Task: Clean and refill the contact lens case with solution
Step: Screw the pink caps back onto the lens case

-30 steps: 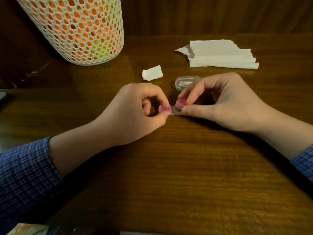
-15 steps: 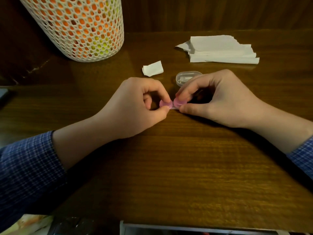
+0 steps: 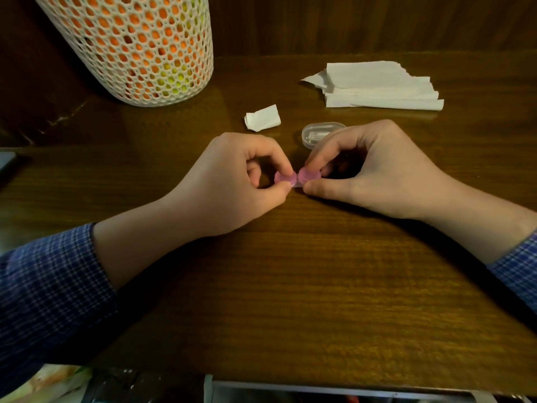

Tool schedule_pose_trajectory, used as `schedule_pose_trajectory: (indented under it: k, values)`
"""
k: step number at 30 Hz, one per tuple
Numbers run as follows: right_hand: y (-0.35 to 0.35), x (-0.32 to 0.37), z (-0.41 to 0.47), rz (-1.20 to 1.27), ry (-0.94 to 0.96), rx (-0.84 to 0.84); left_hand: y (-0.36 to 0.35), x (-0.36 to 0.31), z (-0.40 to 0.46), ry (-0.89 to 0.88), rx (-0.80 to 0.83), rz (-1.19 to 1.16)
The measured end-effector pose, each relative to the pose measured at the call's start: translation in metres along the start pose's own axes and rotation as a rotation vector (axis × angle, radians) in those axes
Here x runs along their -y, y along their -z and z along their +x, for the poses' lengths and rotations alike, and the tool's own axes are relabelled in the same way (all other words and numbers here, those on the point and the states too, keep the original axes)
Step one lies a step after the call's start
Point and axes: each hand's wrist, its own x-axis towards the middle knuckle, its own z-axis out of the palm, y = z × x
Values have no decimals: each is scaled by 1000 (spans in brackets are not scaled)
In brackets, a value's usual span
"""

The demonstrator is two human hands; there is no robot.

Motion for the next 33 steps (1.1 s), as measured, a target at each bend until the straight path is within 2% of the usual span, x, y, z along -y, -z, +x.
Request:
schedule_pose_trajectory:
  k: [9, 17, 23, 33]
  values:
    - [-4, 7, -1, -48, -13, -47, 0, 0, 0, -6, 14, -8]
    - [0, 5, -3, -65, 49, 30, 0, 1, 0, -2, 13, -11]
    - [-5, 6, -1, -124, 53, -41, 1, 1, 0, 3, 14, -12]
    - [-1, 4, 0, -123, 74, -2, 1, 0, 1, 12, 27, -27]
